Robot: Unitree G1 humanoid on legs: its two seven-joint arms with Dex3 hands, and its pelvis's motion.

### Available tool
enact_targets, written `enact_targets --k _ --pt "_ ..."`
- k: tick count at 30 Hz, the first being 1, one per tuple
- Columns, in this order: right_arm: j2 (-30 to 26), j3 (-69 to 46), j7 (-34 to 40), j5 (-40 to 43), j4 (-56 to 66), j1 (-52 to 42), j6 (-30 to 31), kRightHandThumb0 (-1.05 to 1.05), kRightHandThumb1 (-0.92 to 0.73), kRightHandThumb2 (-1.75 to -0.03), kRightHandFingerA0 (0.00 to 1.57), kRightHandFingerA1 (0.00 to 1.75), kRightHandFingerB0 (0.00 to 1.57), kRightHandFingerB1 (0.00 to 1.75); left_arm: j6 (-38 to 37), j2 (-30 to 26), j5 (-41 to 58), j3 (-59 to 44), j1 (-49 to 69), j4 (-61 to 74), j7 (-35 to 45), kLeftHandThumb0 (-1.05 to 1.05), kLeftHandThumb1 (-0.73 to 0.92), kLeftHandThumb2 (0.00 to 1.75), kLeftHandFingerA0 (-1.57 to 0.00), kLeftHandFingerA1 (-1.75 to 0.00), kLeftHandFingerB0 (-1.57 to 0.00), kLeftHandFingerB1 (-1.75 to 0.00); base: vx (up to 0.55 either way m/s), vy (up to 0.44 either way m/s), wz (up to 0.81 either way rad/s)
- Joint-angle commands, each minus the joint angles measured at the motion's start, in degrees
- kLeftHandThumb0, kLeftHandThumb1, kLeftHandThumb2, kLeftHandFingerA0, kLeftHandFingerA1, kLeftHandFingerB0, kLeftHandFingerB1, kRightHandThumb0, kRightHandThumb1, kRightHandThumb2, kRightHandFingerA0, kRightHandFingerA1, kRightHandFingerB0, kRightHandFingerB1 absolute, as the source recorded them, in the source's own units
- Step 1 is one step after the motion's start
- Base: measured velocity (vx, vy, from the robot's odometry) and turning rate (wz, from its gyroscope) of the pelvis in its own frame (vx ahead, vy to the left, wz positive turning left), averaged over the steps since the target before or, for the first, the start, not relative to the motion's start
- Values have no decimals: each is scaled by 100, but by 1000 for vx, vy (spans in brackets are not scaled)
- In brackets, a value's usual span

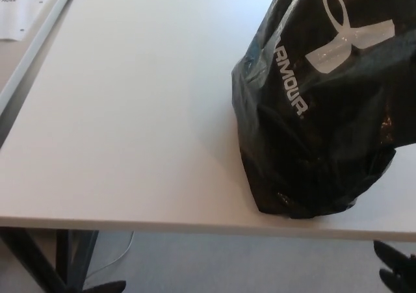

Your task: A plastic bag is kept infront of the robot in the middle of the desk and the robot uses both its hands to grab it from the top and lifts it up and then releases it.

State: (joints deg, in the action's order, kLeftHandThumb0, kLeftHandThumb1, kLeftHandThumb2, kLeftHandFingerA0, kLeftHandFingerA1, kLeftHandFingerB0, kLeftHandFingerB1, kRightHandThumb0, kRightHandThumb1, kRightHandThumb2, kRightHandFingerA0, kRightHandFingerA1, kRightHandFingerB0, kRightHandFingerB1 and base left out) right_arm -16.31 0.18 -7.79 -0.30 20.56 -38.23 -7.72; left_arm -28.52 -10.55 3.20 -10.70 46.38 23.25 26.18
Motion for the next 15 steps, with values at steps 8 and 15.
enact_targets --k 8,15 --pt "398 -17 630 -1590 -1215 -2746 -5882 -73 -73 -108 0 36 2 32 -4435 1067 2144 -175 1257 -2400 188 -61 73 109 -34 -56 -20 -46 0 0 0" --pt "420 173 561 -1391 -1132 -2556 -5583 -74 -72 -108 0 33 0 28 -4463 1141 2051 -157 1188 -2777 133 -56 69 109 -33 -58 -15 -47 0 0 0"
